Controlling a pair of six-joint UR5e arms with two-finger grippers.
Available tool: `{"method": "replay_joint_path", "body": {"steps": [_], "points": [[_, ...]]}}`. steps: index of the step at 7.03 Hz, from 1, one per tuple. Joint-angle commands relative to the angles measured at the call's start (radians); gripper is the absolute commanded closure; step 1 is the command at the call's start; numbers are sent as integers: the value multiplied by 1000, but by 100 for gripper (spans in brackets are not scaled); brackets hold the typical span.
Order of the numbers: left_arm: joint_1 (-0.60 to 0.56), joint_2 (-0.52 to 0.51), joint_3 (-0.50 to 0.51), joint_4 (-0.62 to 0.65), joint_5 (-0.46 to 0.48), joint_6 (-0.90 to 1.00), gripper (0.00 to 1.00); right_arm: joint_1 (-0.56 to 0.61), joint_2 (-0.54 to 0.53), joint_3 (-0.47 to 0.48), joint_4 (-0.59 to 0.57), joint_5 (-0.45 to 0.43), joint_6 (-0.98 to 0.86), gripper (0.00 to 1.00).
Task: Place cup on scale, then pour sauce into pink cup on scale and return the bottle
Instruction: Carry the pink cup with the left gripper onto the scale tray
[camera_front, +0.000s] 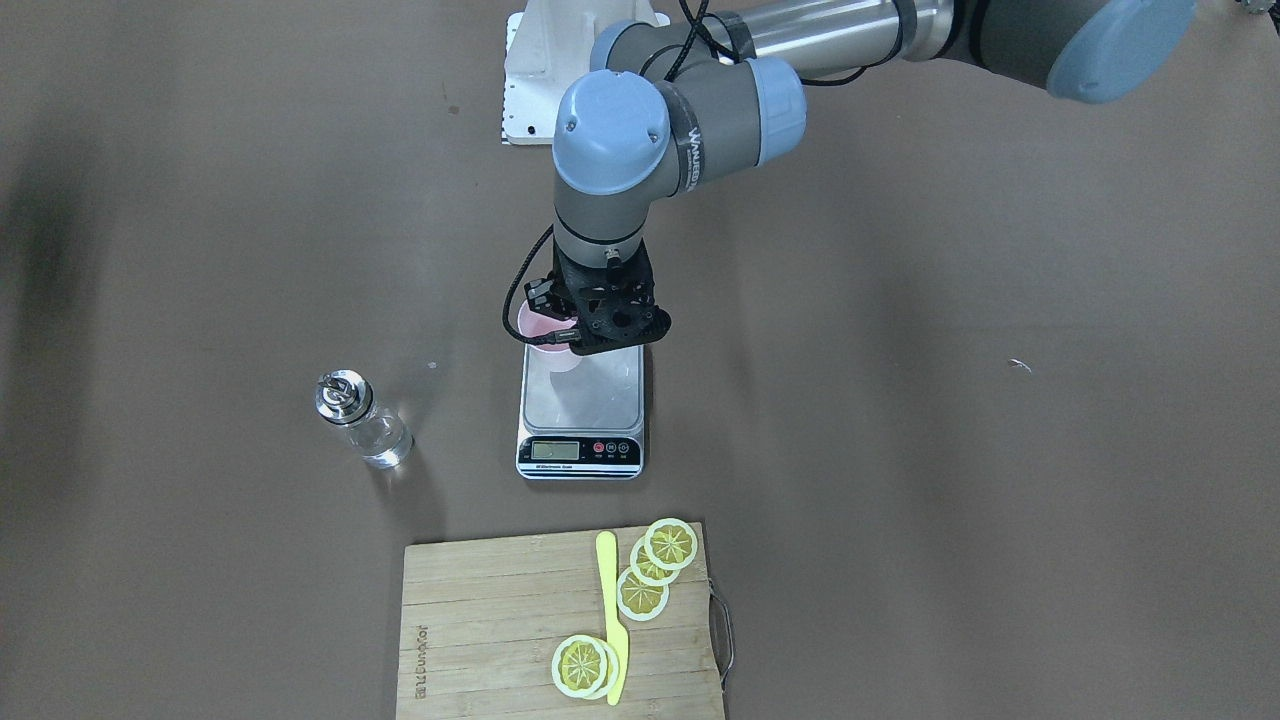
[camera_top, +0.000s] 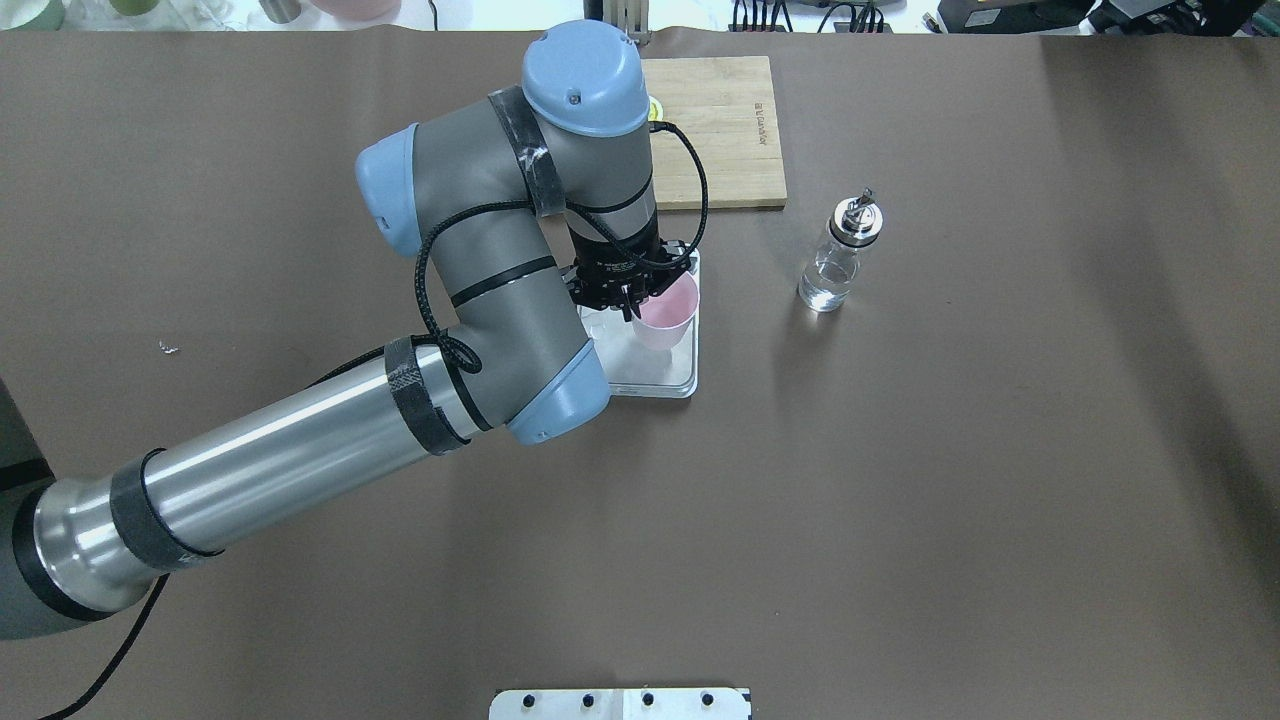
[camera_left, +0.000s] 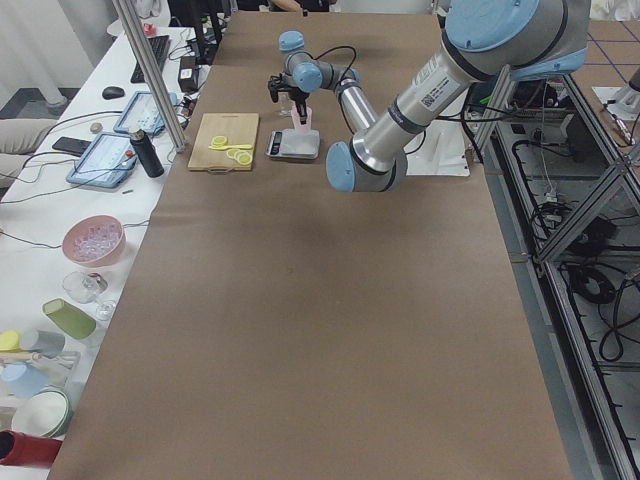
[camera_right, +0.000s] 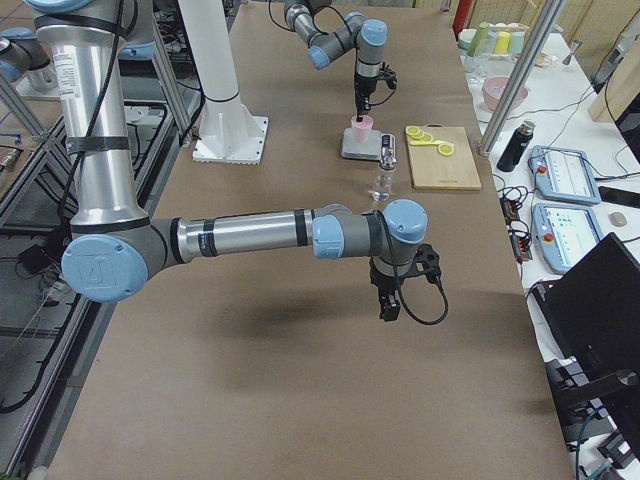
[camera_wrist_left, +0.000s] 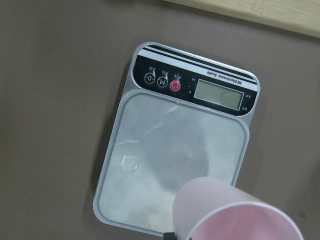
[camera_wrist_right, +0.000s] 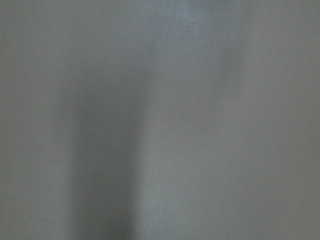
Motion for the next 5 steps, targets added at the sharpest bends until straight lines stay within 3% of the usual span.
{"method": "replay_joint_path", "body": {"steps": [1,5], "points": [[2,31,0,-38,7,3,100,0,0,0,0,0,0,0],[9,65,5,-126,9,2,100,0,2,0,0,0,0,0]]}}
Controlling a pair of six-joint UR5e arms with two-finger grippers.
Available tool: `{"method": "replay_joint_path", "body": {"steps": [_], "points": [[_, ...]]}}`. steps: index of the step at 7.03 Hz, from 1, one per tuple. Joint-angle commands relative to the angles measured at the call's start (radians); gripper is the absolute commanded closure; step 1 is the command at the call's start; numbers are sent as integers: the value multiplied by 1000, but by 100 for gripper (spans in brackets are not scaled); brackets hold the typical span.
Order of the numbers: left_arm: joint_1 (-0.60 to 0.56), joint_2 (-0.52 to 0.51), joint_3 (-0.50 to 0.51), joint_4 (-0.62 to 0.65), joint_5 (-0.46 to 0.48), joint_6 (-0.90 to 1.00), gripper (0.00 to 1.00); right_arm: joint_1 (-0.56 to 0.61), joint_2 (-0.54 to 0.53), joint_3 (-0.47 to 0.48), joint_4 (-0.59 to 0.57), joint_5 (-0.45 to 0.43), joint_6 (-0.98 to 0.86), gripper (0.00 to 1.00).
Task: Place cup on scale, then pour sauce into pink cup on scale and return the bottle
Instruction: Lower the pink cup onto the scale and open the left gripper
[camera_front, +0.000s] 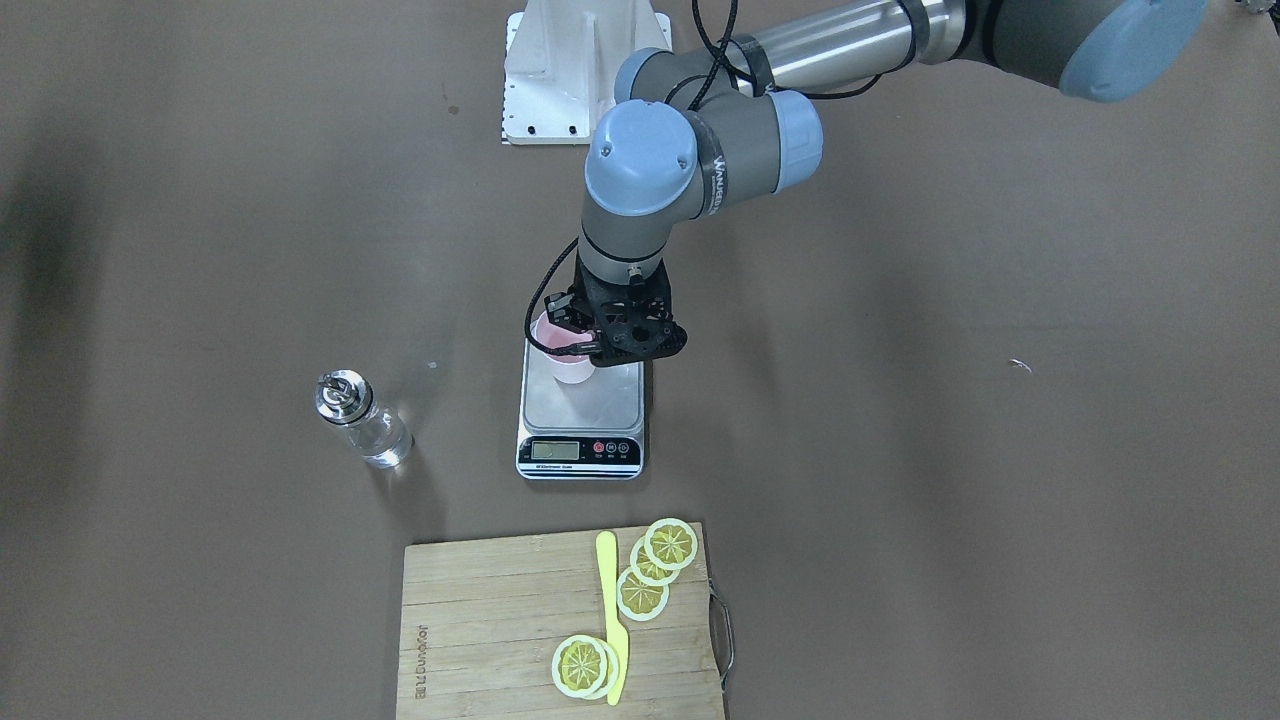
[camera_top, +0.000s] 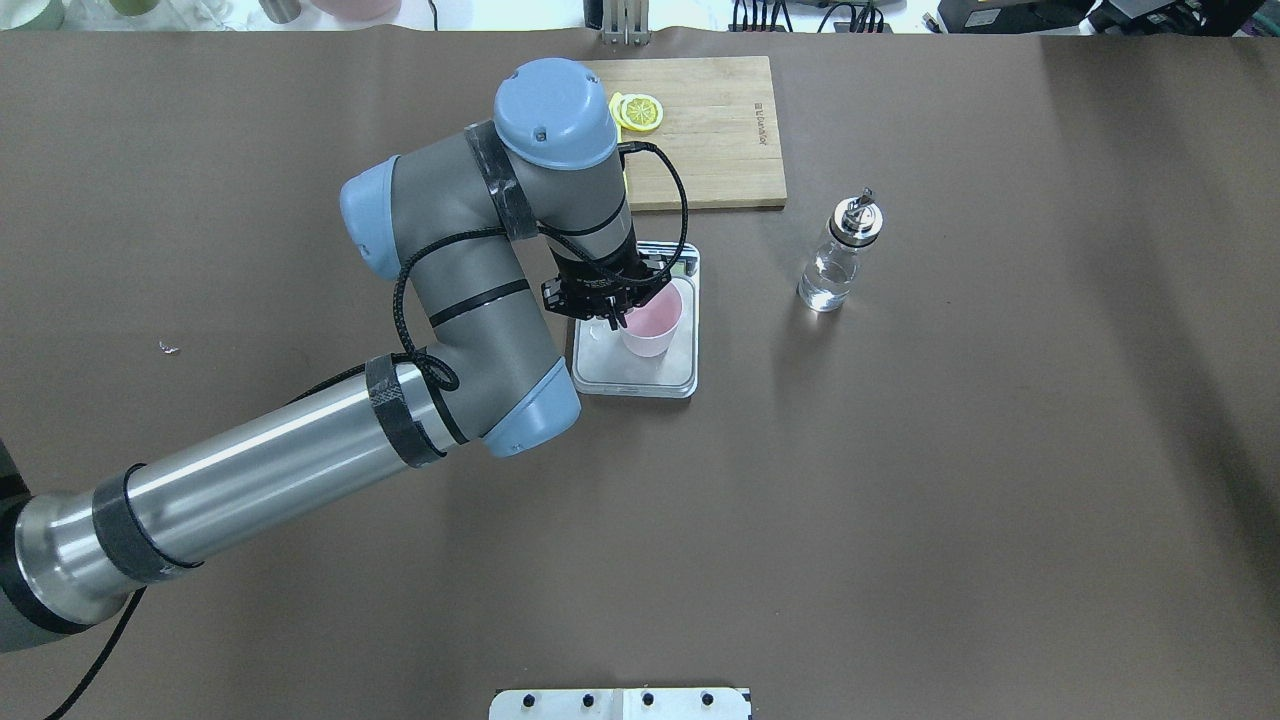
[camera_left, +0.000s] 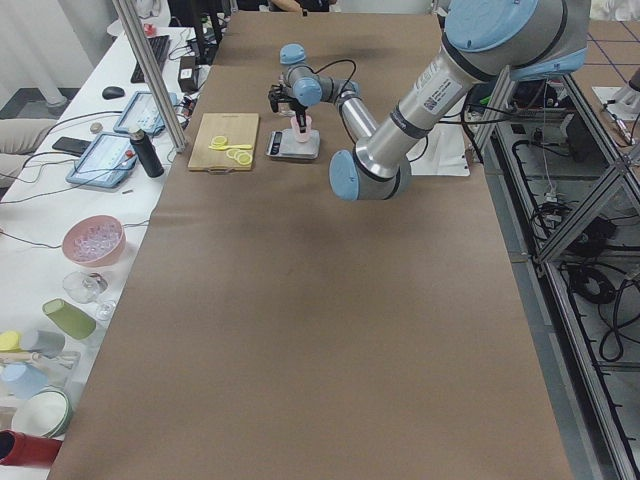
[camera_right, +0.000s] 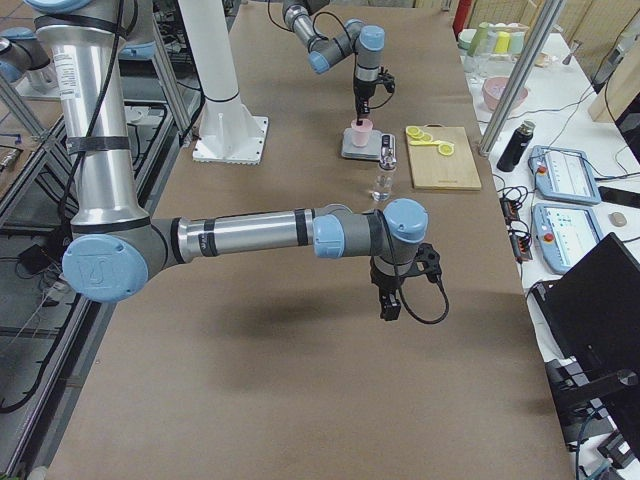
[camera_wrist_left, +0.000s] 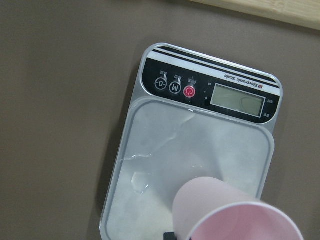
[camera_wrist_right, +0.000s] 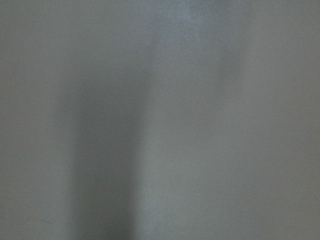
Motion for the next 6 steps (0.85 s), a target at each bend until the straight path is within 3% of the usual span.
{"method": "replay_joint_path", "body": {"steps": [1,2,5,6], "points": [[0,12,-10,-37,0,2,20,0,-2,0,0,-2,0,0],[-2,20,-32,-55,30,-1,2,0,-1,0,0,-2,0,0],[-28,109,-176,-29,52,7,2,0,6,-2,0,0,0,0],[-46,156,-278,45,49,62,2,-6,15,0,6,-2,0,0]]}}
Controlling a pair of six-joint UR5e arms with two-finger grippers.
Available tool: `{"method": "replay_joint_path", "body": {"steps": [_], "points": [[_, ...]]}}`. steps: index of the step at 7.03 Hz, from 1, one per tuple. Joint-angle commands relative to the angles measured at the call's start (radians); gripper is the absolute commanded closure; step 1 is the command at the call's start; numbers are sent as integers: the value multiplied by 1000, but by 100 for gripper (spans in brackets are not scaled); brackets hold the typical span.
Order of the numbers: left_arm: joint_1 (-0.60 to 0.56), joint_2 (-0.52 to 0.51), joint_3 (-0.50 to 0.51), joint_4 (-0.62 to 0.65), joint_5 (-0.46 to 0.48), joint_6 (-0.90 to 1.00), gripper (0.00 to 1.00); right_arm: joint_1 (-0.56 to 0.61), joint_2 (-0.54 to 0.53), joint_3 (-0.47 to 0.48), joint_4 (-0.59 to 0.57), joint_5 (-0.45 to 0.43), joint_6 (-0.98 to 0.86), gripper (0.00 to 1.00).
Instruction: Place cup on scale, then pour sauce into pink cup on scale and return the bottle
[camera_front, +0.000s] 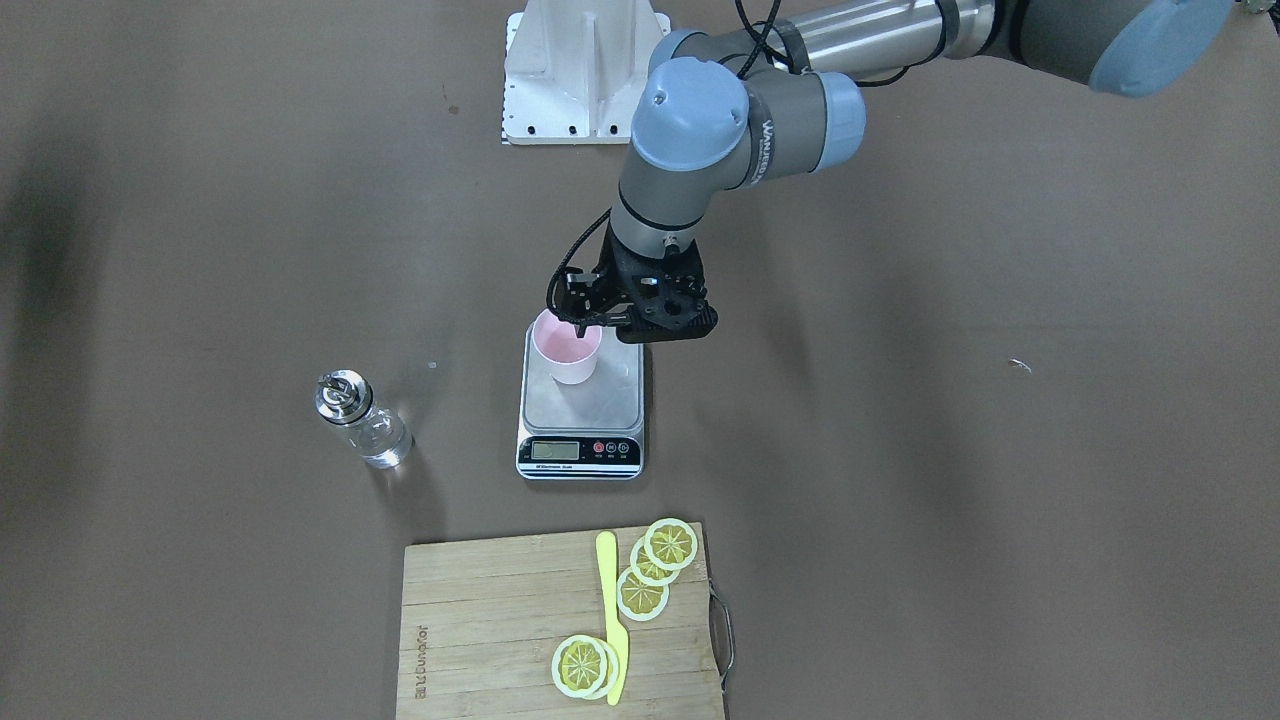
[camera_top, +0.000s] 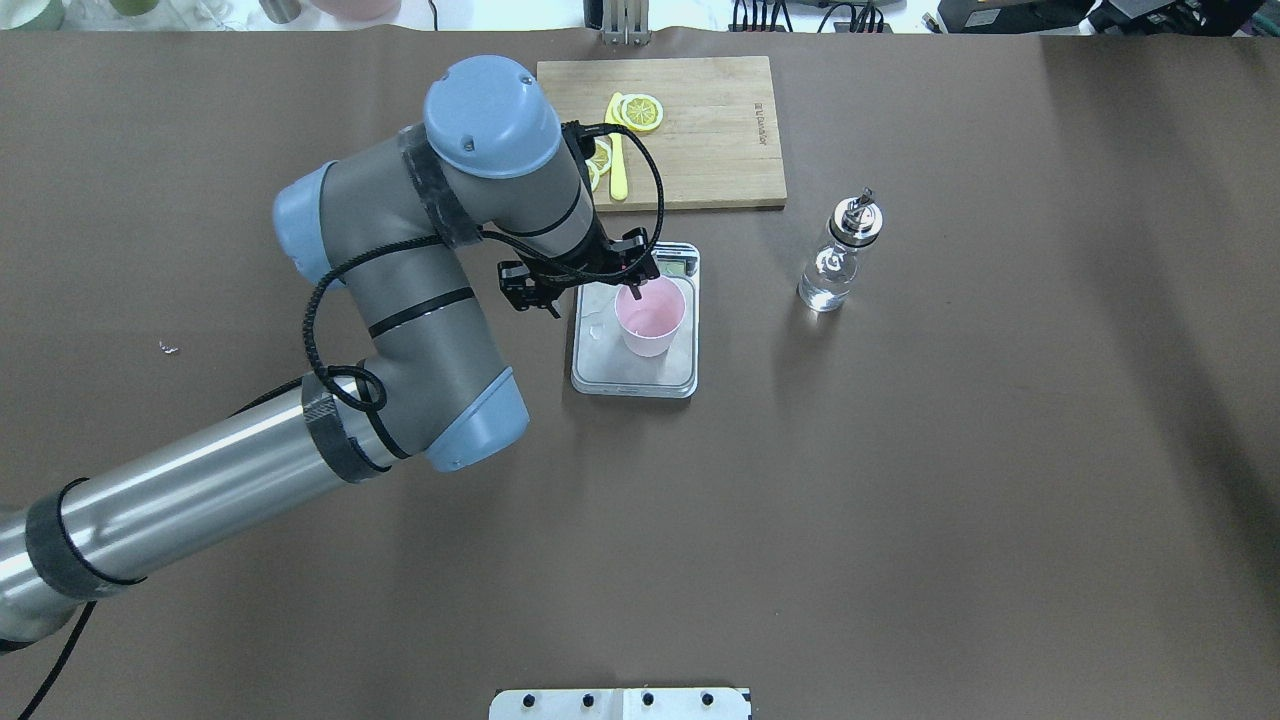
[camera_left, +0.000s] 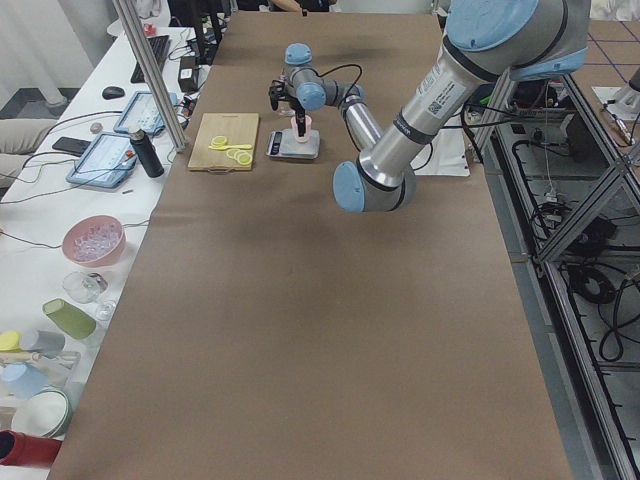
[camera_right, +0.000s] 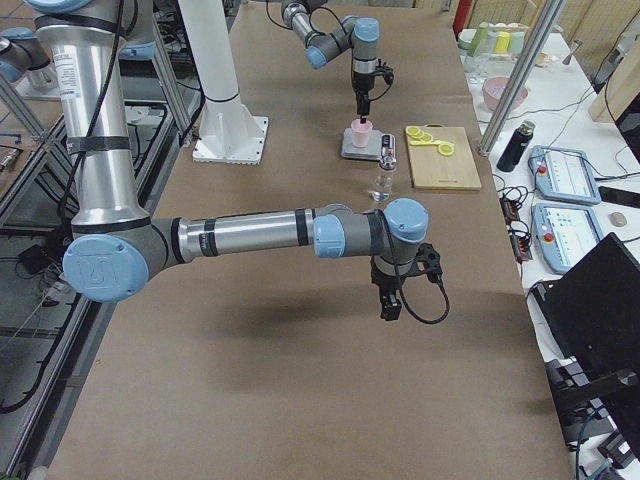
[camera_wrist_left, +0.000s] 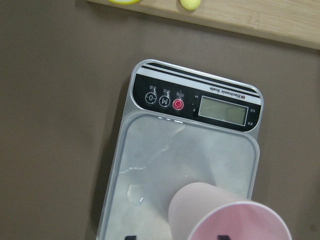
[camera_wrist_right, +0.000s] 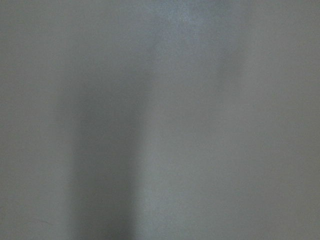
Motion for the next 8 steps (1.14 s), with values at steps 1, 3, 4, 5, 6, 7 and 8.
{"method": "replay_joint_path", "body": {"steps": [1,3,4,5,6,7,8], "points": [[-63,93,-208,175,-6,157,2,-7,31,30,11,-1,-2,0],[-181,183,-308,247,-99,348,2,-23,-2,209,11,-63,8,0],[-239,222,-319,246,-143,423,2,-62,-27,292,9,-64,15,1],[-284,248,-324,247,-167,489,3,-72,-57,290,14,-9,18,1],[-306,259,-322,247,-177,518,3,-72,-102,314,105,71,24,0],[-317,272,-324,247,-178,522,3,-80,-125,305,256,73,40,0],[-317,276,-324,247,-178,522,3,-121,-139,302,413,65,134,0]]}}
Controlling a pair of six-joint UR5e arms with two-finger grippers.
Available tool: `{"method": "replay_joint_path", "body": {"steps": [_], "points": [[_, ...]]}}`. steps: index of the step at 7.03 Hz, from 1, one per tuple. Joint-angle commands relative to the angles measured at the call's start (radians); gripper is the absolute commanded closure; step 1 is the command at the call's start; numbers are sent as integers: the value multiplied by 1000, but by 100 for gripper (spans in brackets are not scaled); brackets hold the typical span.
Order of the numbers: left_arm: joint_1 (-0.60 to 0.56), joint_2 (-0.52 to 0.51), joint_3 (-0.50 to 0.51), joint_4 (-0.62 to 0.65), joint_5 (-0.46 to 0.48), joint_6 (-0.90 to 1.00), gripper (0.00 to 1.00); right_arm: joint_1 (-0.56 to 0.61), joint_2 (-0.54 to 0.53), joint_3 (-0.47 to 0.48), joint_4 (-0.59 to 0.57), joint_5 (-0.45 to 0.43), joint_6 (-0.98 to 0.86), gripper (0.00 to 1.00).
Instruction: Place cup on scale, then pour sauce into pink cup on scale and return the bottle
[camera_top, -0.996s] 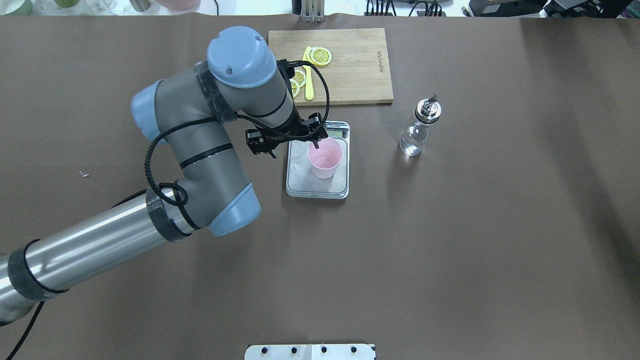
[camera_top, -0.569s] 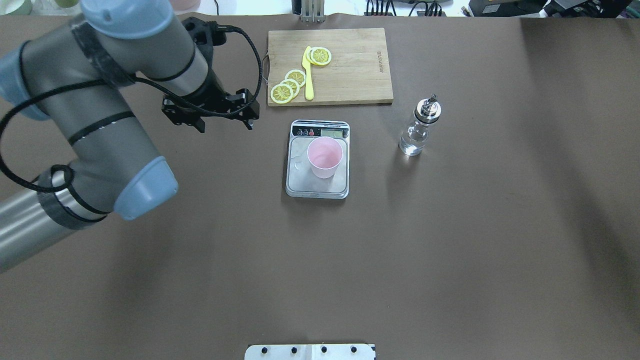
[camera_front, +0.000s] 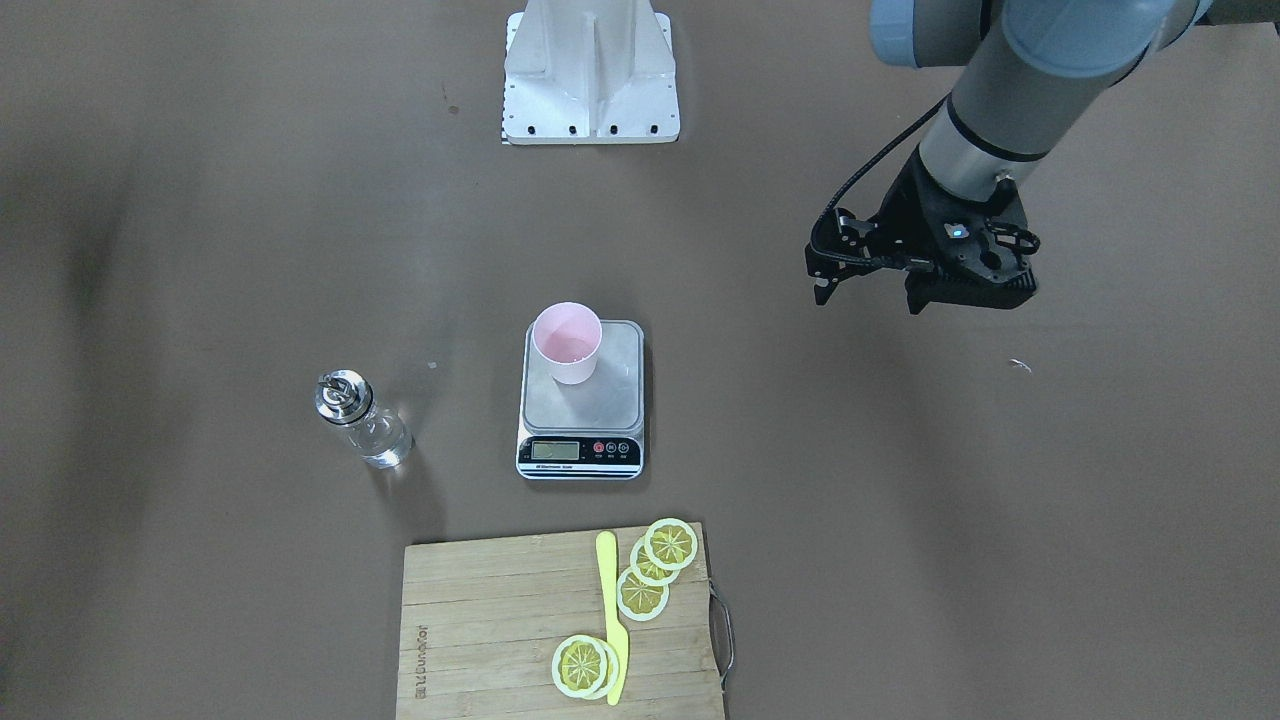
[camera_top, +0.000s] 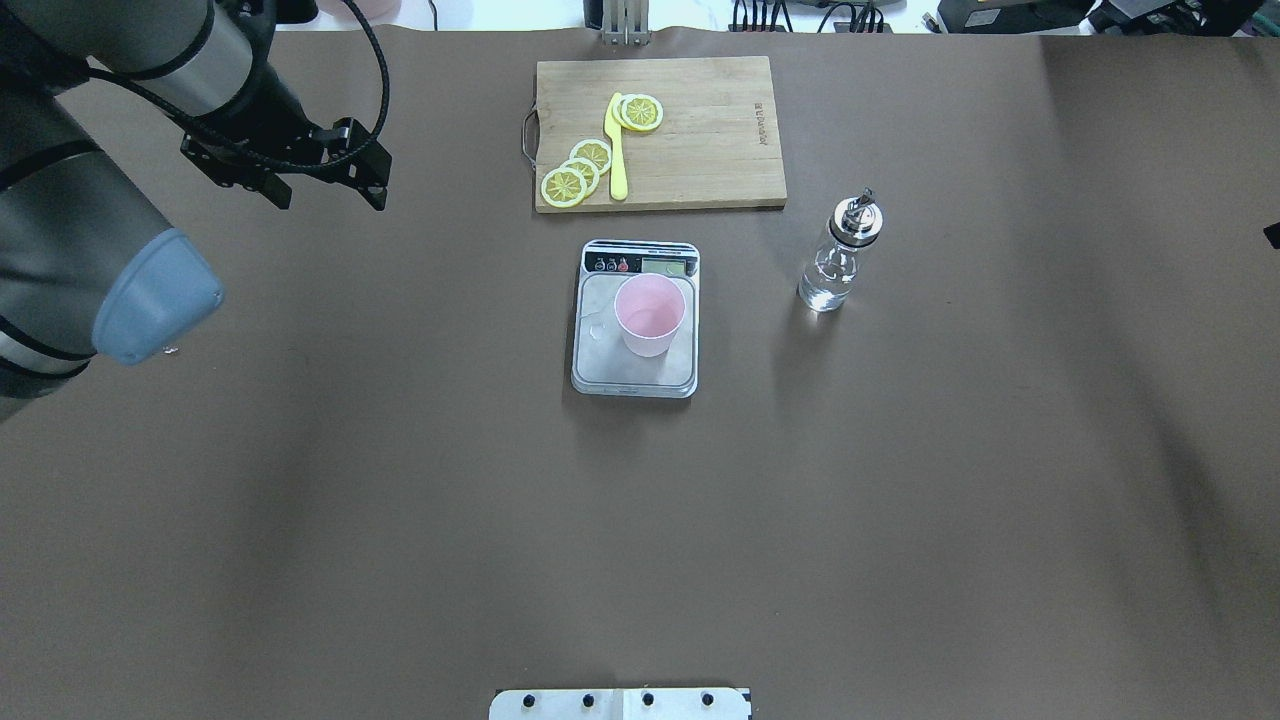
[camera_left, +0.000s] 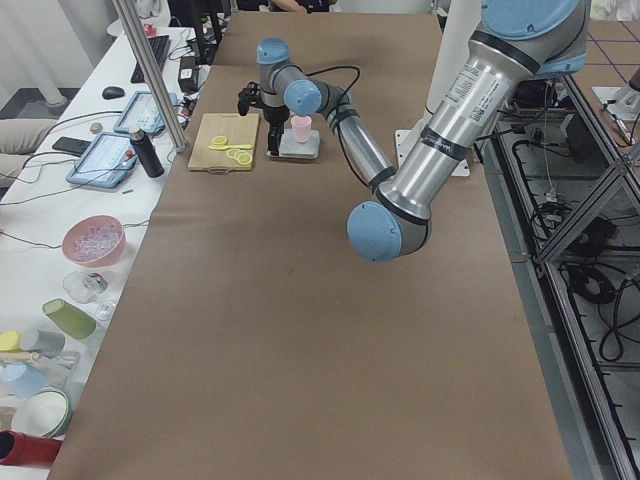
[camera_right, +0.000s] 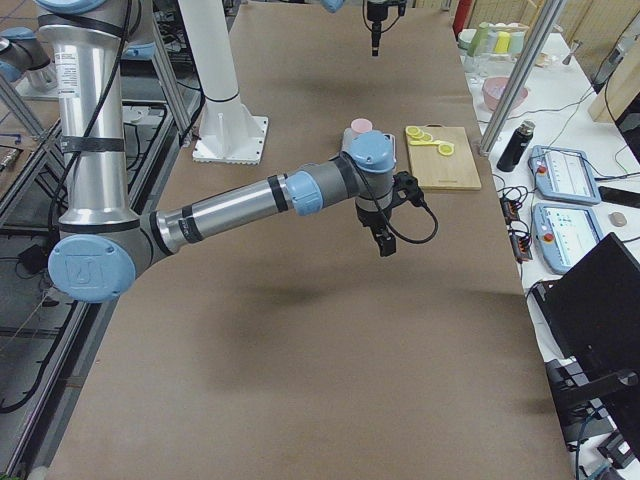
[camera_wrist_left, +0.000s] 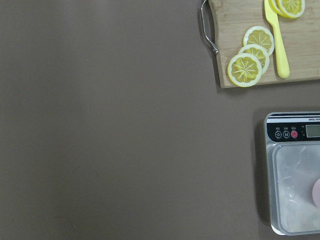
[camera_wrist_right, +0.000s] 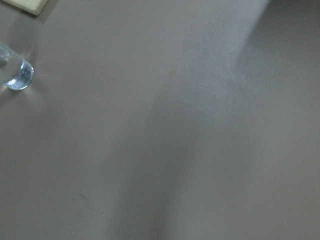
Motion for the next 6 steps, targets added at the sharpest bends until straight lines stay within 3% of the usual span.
{"method": "replay_joint_path", "body": {"steps": [1,2,3,5,6], "points": [[-10,16,-2,0,-3,8,3,-129,-25,-6,316,-23,239,0],[-16,22,-1,0,-3,9,3,-234,-26,-18,443,-138,313,0],[-22,32,-2,0,-3,22,3,-292,-25,-20,496,-209,321,0],[-21,36,2,0,-3,22,3,-362,-17,-14,538,-257,314,0],[-21,34,4,0,-3,22,3,-440,-25,-24,646,-346,321,0]]}}
